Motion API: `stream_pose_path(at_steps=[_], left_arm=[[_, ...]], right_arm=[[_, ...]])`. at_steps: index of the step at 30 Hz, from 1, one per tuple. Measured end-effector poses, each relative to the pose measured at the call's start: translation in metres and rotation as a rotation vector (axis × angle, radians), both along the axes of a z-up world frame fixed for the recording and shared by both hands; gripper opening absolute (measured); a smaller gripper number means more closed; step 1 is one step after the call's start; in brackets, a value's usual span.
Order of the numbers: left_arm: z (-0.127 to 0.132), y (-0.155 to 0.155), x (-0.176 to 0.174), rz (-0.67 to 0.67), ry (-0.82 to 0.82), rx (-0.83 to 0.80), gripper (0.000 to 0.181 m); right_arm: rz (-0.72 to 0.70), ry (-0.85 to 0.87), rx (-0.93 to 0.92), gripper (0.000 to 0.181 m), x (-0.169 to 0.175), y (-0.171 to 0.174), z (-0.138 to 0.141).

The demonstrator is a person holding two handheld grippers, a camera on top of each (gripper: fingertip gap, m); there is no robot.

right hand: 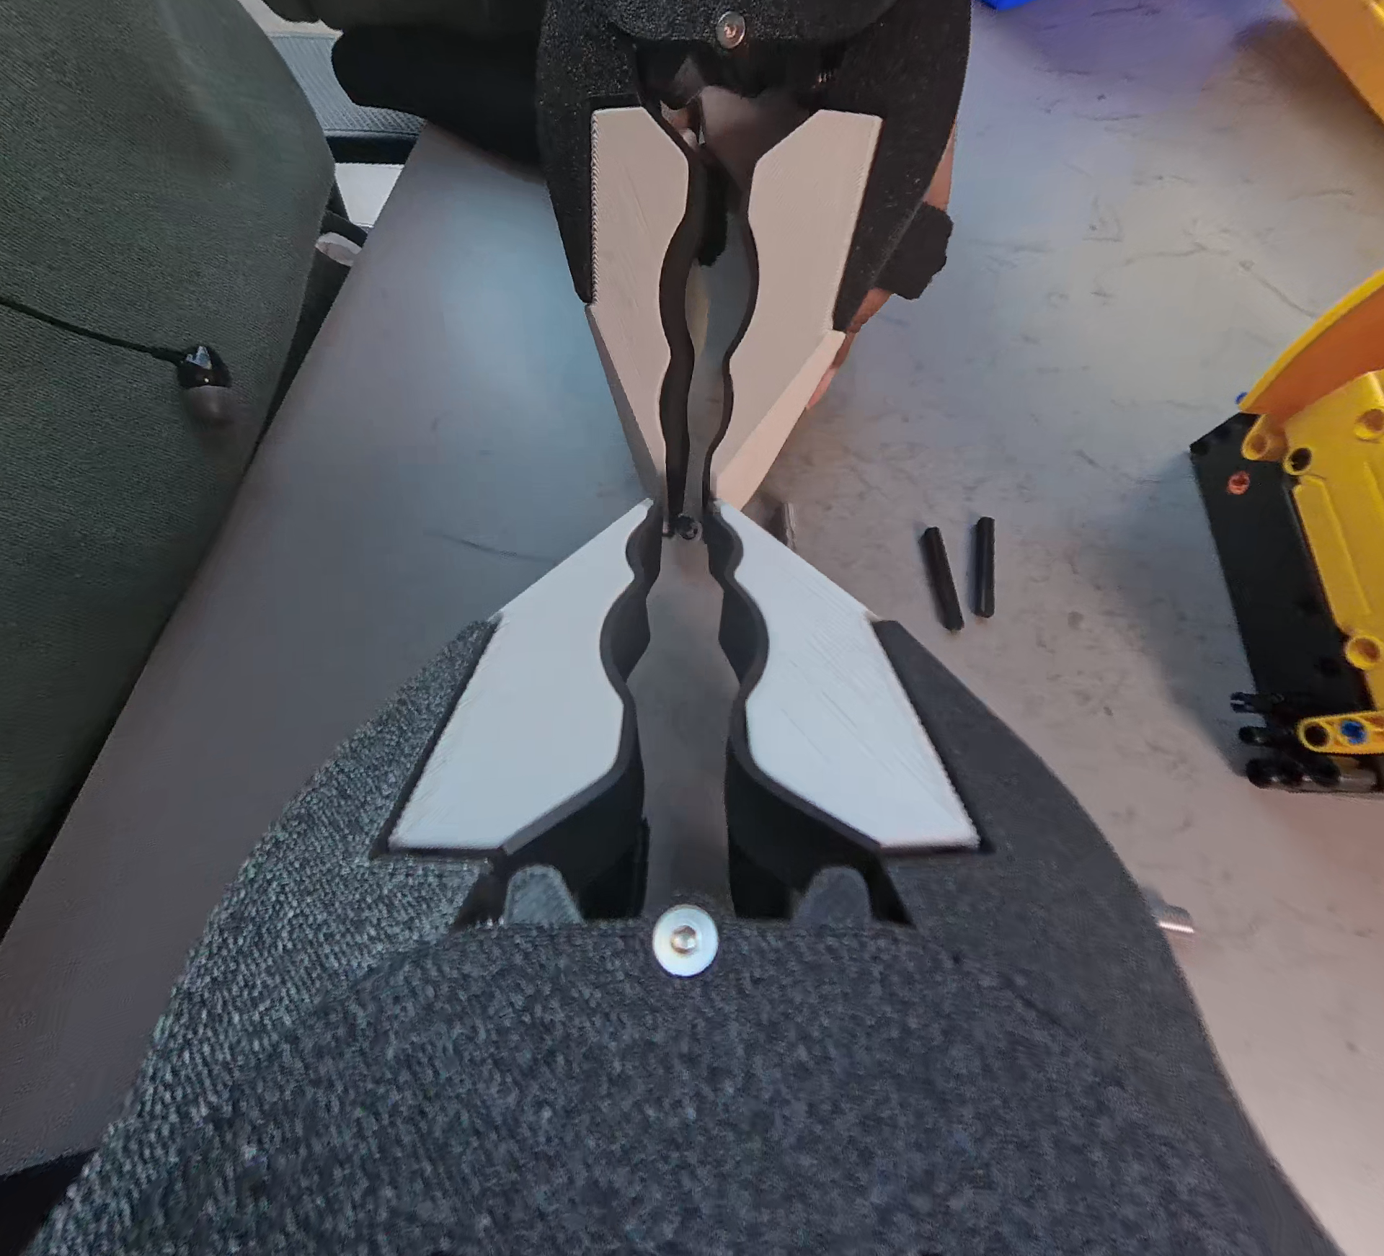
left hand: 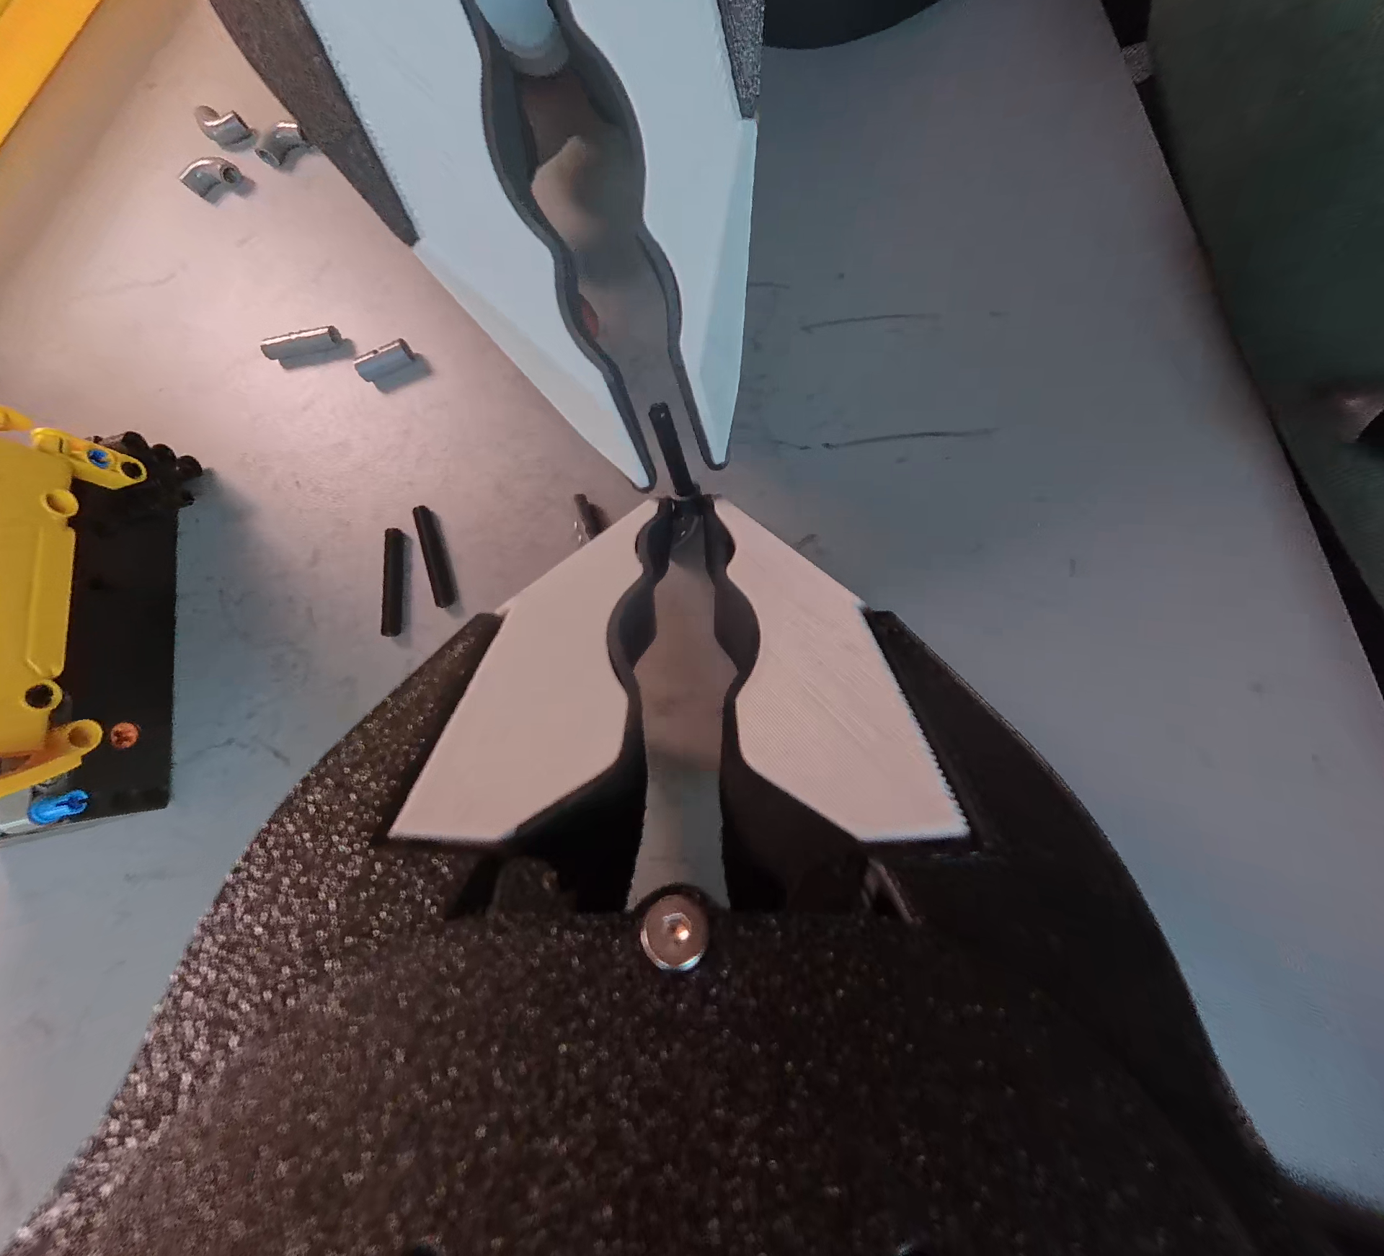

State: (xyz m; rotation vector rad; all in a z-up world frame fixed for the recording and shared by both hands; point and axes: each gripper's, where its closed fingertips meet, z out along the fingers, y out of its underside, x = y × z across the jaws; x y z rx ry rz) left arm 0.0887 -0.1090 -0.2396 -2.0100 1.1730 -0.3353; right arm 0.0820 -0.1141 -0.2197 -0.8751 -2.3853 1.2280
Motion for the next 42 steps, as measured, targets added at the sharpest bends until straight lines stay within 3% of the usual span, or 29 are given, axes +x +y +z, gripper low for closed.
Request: stream_pose_path(at_steps=[7,14,18,23,27,34,38,42], left_arm=[[0.000,-0.002,0.000,0.010,-0.015,-0.044,0.007],[0.002,-0.004,0.002,-0.013,-0.037,-0.027,0.004],[0.001,-0.007,-0.003,-0.018,-0.019,-0.026,0.010],[0.011,-0.008,-0.008,-0.012,-0.047,-0.008,0.017],[0.009,-0.005,0.000,-0.016,-0.043,-0.002,0.017],[-0.004,-0.008,-0.011,-0.034,0.053,-0.034,0.007],[-0.004,-0.031,-0.035,-0.049,0.054,-0.139,0.007],[-0.004,-0.040,-0.065,0.023,0.077,-0.206,0.007]], right_arm=[[-0.008,-0.023,-0.021,0.004,0.002,0.003,0.002],[-0.025,-0.096,0.101,0.003,0.010,0.015,-0.015],[-0.018,-0.102,0.193,0.014,0.015,0.019,-0.020],[-0.037,-0.136,0.161,0.017,0.024,0.035,-0.017],[-0.065,-0.087,0.113,0.017,0.022,0.046,0.001],[-0.409,0.195,0.027,0.014,-0.014,0.113,0.058],[-0.608,0.249,0.049,0.013,-0.020,0.156,0.071],[-0.725,0.238,0.063,0.013,-0.020,0.182,0.071]])
